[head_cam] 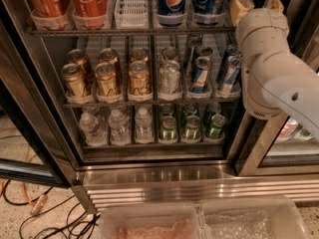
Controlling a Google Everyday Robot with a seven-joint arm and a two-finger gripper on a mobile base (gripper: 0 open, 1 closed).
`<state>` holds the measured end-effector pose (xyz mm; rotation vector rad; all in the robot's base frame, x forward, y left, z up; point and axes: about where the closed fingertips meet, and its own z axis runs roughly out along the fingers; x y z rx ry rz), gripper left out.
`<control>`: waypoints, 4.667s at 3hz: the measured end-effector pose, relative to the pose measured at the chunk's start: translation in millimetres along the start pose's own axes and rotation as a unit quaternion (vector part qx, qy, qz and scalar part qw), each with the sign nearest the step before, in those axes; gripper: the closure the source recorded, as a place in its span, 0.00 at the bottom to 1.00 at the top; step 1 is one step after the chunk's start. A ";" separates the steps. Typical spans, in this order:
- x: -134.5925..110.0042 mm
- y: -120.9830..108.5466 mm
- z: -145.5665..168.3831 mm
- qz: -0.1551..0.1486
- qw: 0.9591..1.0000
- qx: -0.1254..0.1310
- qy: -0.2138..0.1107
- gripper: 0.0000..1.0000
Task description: Pick pepsi can from top shelf of fridge
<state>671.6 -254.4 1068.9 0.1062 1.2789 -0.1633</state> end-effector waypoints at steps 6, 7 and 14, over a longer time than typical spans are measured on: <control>-41.1 -4.5 9.0 -0.005 0.998 -0.009 -0.057 1.00; -47.7 -1.2 -3.2 0.000 0.998 -0.018 -0.064 1.00; -17.4 -1.0 -135.8 0.012 0.995 -0.094 0.037 1.00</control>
Offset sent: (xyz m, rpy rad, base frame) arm 0.0106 0.0007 0.0027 -0.0240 -0.0089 0.0217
